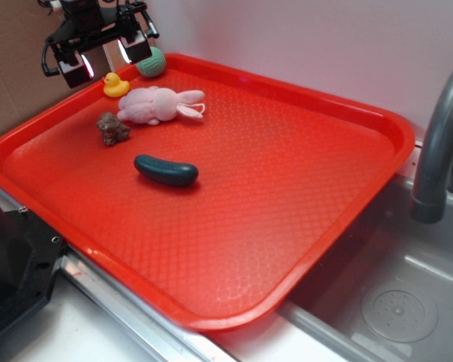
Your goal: Grab the yellow duck.
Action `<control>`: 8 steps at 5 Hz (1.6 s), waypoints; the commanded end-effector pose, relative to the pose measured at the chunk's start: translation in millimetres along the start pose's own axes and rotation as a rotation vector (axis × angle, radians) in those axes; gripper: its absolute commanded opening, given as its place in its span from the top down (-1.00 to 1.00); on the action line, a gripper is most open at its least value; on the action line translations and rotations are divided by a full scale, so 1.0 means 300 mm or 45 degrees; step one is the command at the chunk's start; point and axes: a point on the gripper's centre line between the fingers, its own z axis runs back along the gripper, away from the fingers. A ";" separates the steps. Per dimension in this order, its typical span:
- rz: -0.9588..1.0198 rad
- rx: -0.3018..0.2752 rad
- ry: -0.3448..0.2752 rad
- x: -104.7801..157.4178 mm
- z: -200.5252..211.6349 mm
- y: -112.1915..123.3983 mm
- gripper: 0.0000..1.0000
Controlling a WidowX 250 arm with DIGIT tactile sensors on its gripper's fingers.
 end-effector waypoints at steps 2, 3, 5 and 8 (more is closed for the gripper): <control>0.186 0.075 -0.074 0.151 -0.111 0.071 -1.00; 0.164 0.082 -0.073 0.154 -0.136 0.047 -1.00; 0.181 0.150 -0.060 0.169 -0.203 0.024 -0.99; 0.191 0.189 -0.021 0.075 -0.063 0.041 1.00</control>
